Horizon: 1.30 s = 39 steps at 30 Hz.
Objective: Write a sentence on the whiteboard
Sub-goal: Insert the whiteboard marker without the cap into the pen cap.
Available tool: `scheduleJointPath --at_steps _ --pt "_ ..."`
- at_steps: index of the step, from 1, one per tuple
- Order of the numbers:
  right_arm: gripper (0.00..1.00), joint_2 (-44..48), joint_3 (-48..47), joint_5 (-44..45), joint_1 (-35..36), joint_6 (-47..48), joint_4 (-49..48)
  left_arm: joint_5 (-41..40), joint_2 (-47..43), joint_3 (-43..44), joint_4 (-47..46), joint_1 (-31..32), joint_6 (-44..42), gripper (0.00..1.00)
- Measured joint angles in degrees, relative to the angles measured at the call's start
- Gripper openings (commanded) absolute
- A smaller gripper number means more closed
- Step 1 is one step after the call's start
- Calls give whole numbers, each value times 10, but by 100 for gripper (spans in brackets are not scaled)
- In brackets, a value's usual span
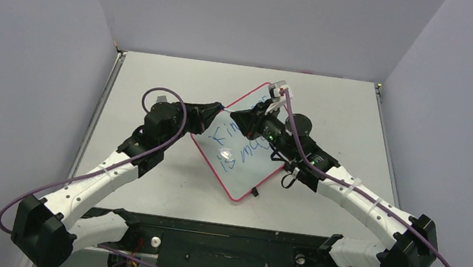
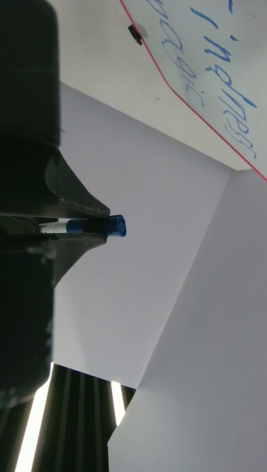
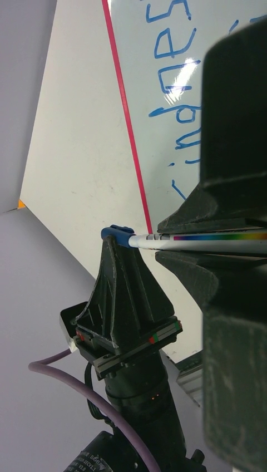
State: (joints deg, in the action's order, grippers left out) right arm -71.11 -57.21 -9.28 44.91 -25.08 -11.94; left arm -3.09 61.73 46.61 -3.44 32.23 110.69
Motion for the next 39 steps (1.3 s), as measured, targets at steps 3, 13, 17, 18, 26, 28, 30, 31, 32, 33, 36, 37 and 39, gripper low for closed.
scheduleJointPath --at_steps 3,13,17,18,26,28,30,31,32,33,36,37,39 --pt "0 0 0 7 3 2 0 -2 1 0 0 1 0 0" --pt "0 -22 -40 50 24 57 51 -20 17 7 -2 15 4 0" --pt "0 -27 -59 54 26 89 71 -29 21 13 -2 19 7 0" --pt "0 -28 -62 54 26 97 76 -29 21 13 -2 20 7 0" --pt "0 -40 -83 55 28 156 104 -37 36 21 -3 24 5 0" --pt "0 -44 -86 55 28 170 108 -40 40 21 -2 24 5 0" --pt "0 -47 -88 54 28 183 111 -42 42 21 -2 25 4 0" --pt "0 -48 -89 54 28 187 113 -43 42 21 -2 26 2 0" --pt "0 -48 -91 54 28 192 115 -45 42 21 -2 26 1 0" --pt "0 -48 -91 54 28 195 115 -47 42 22 -2 27 -2 0" --pt "0 -48 -93 50 28 205 116 -54 42 23 -2 32 -4 0" --pt "0 -48 -93 49 28 209 116 -58 42 24 -2 33 -4 0" --pt "0 -48 -94 48 29 218 116 -66 42 26 0 37 -6 0"
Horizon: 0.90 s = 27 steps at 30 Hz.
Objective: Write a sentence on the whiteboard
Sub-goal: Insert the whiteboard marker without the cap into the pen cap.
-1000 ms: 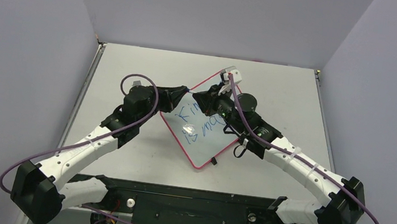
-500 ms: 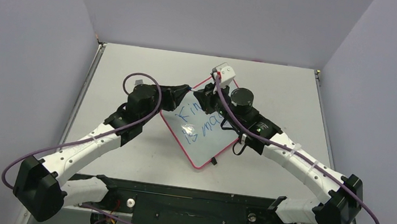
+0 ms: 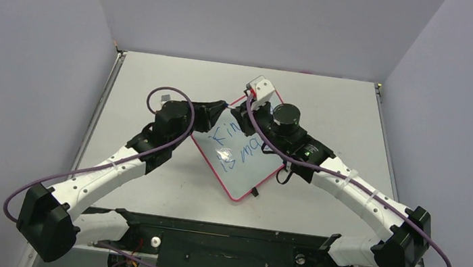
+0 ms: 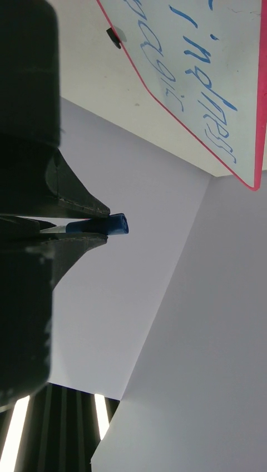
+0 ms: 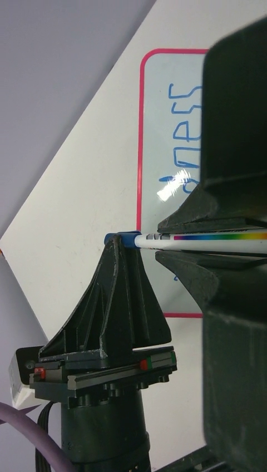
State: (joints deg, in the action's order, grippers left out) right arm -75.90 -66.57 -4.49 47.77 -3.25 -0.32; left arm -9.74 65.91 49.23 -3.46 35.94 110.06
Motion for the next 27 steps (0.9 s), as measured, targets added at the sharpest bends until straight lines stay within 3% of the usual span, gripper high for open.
scheduleJointPath --at_steps 8,15,27 --pt "0 5 4 69 42 106 1 -21 0 6 7 15 -10 0" --pt "0 18 63 189 93 171 -93 -21 -2 13 11 31 -15 0" --pt "0 -24 41 262 108 62 -137 -70 -5 16 9 34 -25 0"
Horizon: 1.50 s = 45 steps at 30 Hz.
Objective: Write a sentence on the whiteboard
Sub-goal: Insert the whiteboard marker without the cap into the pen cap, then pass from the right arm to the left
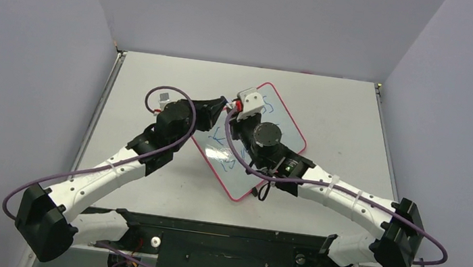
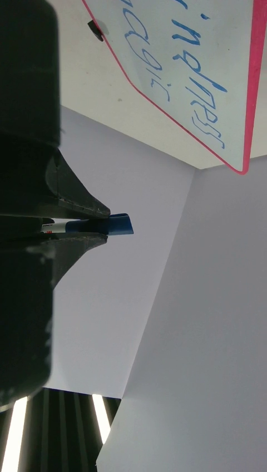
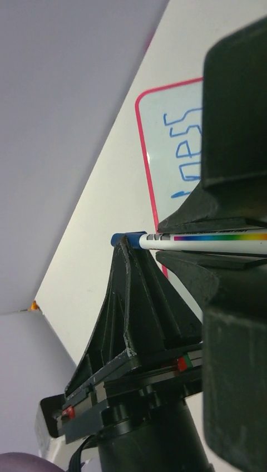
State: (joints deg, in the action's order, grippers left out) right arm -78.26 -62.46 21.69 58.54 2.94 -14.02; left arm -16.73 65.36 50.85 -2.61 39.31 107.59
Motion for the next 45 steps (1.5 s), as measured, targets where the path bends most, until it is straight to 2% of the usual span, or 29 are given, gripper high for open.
scheduleJointPath --at_steps 3,8,14,21,24,26,36,45 --pt "0 0 -2 -23 -16 -57 0 -11 -3 0 -2 0 -1 0" --pt "0 4 -2 -110 -64 -154 0 -23 -8 0 -3 0 -4 0" --pt "0 0 12 -167 -141 -219 -7 81 -43 8 -32 60 -25 0" --pt "0 4 37 -235 -143 -247 -23 101 -47 16 -49 60 -38 1" --pt "0 14 39 -249 -146 -251 -25 95 -52 15 -49 60 -54 27" --pt "0 26 39 -256 -148 -251 -26 82 -63 14 -48 60 -68 31" --pt "0 82 45 -311 -159 -246 -29 -38 -160 12 12 58 -126 40" --pt "0 109 53 -373 -161 -236 -30 -59 -138 15 78 55 -127 46"
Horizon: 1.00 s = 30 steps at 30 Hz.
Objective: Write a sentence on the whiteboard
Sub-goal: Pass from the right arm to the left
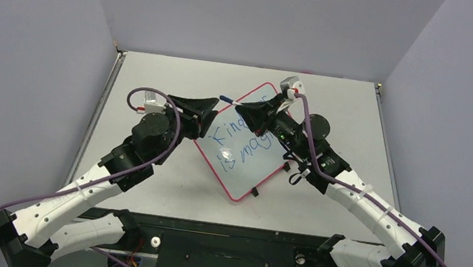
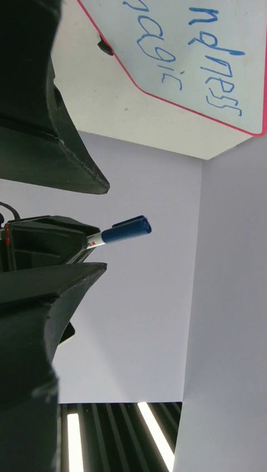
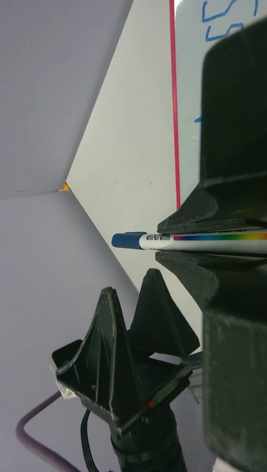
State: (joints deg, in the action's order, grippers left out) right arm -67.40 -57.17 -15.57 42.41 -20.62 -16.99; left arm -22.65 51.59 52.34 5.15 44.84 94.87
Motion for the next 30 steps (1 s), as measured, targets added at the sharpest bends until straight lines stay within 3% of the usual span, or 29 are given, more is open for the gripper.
scheduleJointPath --at_steps 12,16,19,24,26,30 --pt "0 4 0 -48 0 7 0 26 39 1 -3 0 16 51" --pt "0 2 0 -59 3 9 0 33 49 1 -12 0 23 41" --pt "0 -3 0 -62 7 14 5 34 53 1 -16 0 27 23" --pt "0 -9 0 -62 16 24 12 34 54 2 -19 -1 33 19" --pt "0 -9 0 -62 16 29 12 34 55 2 -19 -1 36 3" --pt "0 -11 0 -53 21 39 10 34 56 4 -24 -3 54 0"
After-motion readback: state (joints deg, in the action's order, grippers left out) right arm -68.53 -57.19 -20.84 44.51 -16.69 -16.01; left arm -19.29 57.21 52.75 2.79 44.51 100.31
